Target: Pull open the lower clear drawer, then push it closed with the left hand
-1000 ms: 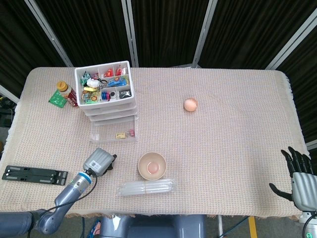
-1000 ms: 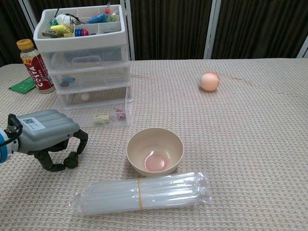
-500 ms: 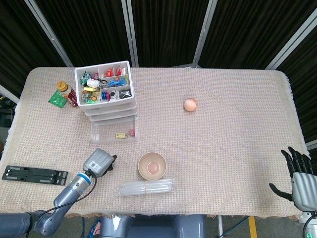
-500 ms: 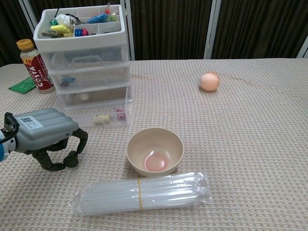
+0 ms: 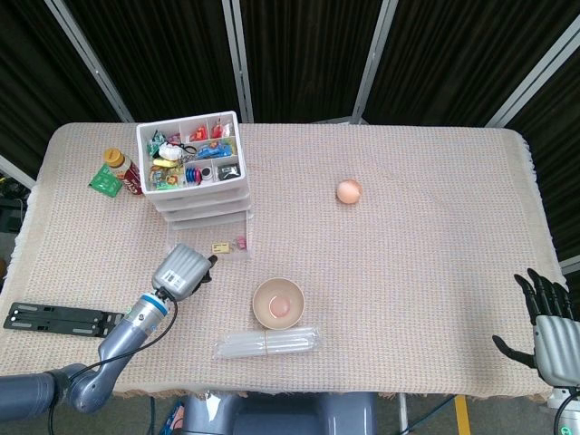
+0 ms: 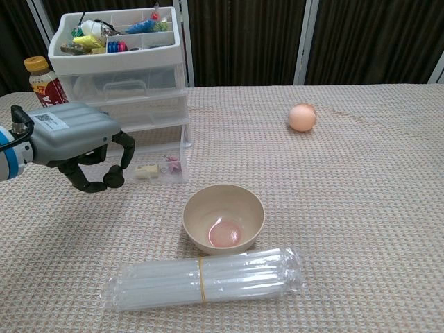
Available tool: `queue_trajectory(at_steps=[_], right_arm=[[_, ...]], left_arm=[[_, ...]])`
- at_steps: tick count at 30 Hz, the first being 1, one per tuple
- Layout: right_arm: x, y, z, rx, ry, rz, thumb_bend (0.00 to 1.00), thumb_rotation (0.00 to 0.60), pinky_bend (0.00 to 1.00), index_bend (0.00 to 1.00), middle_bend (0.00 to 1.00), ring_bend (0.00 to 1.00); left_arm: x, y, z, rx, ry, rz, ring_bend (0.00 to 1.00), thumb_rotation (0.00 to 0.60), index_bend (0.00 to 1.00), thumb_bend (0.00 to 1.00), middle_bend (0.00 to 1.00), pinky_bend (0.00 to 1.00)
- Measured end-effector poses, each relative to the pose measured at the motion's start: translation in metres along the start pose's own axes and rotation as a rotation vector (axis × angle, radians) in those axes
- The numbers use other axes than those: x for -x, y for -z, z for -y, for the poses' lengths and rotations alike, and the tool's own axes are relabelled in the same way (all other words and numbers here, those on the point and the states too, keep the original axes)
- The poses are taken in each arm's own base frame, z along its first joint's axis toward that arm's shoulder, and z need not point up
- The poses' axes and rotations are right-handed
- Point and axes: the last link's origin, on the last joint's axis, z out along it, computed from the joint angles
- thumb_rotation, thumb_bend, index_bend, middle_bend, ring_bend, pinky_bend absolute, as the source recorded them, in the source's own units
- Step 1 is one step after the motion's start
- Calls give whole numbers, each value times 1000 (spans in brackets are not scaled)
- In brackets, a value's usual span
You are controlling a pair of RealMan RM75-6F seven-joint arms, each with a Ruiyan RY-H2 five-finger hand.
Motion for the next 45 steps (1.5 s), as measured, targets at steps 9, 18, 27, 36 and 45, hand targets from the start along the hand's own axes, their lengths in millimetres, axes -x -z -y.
queue_trajectory(at_steps=[9, 18, 27, 36, 45], right_arm=[[1, -1, -1, -3, 6, 0, 75, 600, 0, 92, 0, 0], [0, 0, -1, -4, 7, -2, 76, 600, 0, 93, 0, 0], [0, 0, -1, -4, 9, -3, 76, 600, 0, 92, 0, 0], [0, 0, 0, -4, 9, -3, 75, 600, 0, 92, 0, 0], [1, 0, 1, -5, 10, -3, 76, 600, 0, 92, 0, 0]], left_arm=[[-3, -41, 22, -113, 4, -34, 891, 600, 517, 450, 993, 708], [-2, -56, 30, -189, 27, -68, 877, 600, 220, 315, 976, 705], [4, -37, 34, -155, -1, -78, 734, 600, 250, 305, 810, 619], [11, 5, 31, 25, -197, -166, 308, 600, 291, 439, 303, 314], [37, 50, 53, 314, -597, -194, 65, 600, 293, 462, 132, 142]])
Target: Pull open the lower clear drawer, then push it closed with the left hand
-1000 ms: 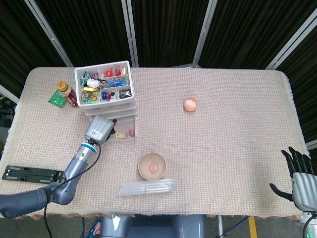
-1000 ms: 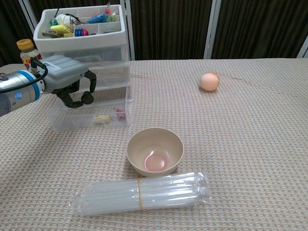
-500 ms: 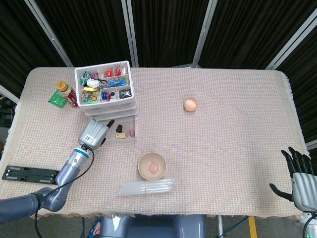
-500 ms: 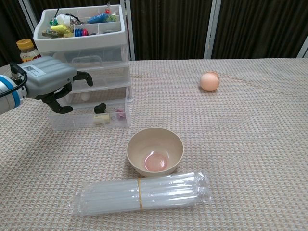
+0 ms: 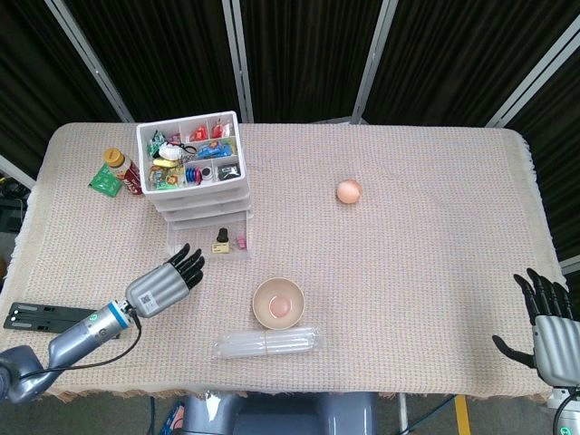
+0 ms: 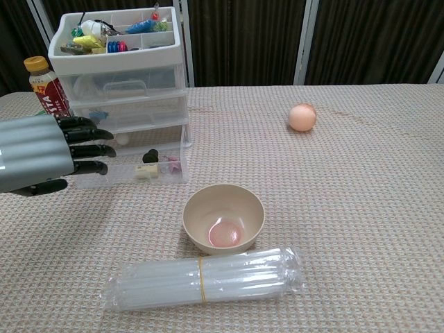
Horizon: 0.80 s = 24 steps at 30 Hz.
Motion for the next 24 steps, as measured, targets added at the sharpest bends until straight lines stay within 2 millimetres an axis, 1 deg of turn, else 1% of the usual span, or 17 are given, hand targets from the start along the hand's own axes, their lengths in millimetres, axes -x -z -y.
queue_trajectory(at_steps=[2, 7, 15, 24], right_arm=[[0, 0, 0, 2, 0, 0, 75, 600, 0, 92, 0, 0], [0, 0, 0, 2, 0, 1, 75, 600, 0, 92, 0, 0], [0, 0, 0, 3, -4, 1, 76, 600, 0, 92, 0, 0], [0, 0, 0, 3, -10, 3, 75, 600, 0, 92, 0, 0]], left_arm=[[5, 3, 0, 40, -37, 18, 47, 600, 293, 464, 114, 127], [11, 0, -6, 116, -87, 47, 24, 600, 295, 475, 100, 108], [11, -16, -18, 233, -161, 61, 11, 600, 295, 482, 86, 99], [15, -31, -20, 286, -211, 99, 4, 600, 293, 497, 78, 91]])
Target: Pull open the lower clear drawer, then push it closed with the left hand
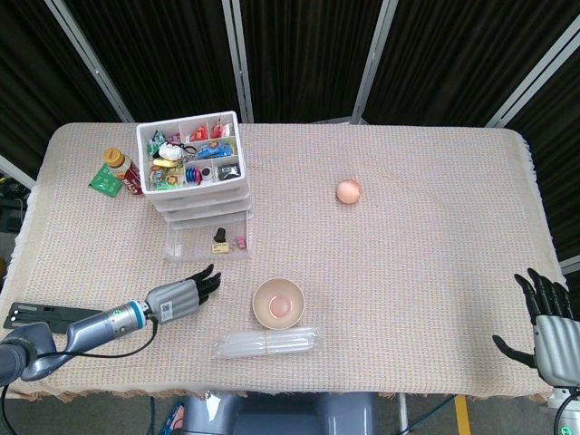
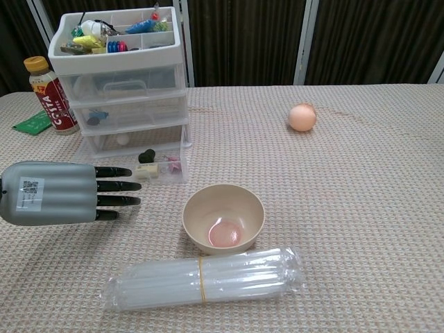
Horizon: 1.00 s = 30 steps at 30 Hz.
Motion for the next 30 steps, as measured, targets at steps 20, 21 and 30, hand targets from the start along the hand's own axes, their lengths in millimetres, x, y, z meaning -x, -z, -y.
queue_trajectory(at_steps=[20, 21, 30], right_arm=[[0, 0, 0, 0, -1, 0, 76, 600, 0, 92, 0, 0], [0, 0, 0, 0, -1, 0, 76, 600, 0, 92, 0, 0], [1, 0, 1, -3, -2, 4, 75, 600, 0, 92, 0, 0]], left_arm=[[18, -18, 14, -55, 22, 97, 3, 600, 288, 500, 77, 93], [18, -18, 15, -59, 22, 100, 3, 600, 289, 500, 77, 92], [27, -21, 26, -108, 28, 133, 3, 600, 288, 500, 77, 92]])
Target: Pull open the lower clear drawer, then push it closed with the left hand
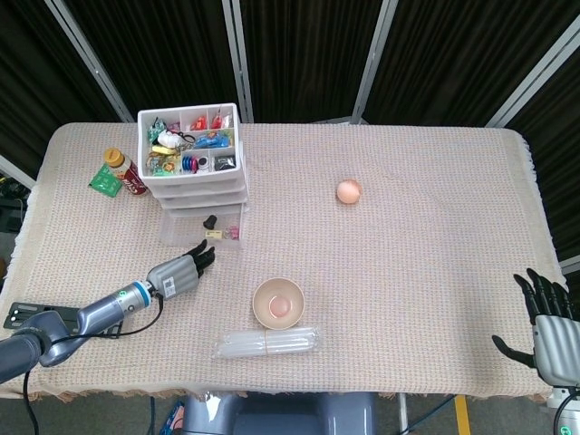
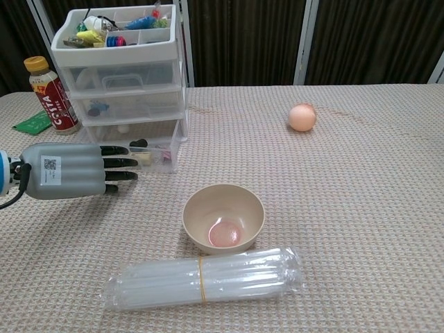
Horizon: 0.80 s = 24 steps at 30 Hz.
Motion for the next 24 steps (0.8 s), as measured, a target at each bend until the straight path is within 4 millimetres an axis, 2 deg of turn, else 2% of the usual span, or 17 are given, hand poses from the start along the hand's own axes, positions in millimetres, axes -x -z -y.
queue_trajectory(at_steps=[14, 24], right_arm=[[-1, 0, -1, 6, -2, 1, 75, 600, 0, 92, 0, 0], [0, 0, -1, 11, -9, 4, 76, 600, 0, 92, 0, 0]], left_arm=[[0, -26, -2, -54, 53, 25, 3, 600, 284, 499, 77, 93], [2, -35, 5, -105, 82, 40, 3, 600, 282, 500, 77, 93]])
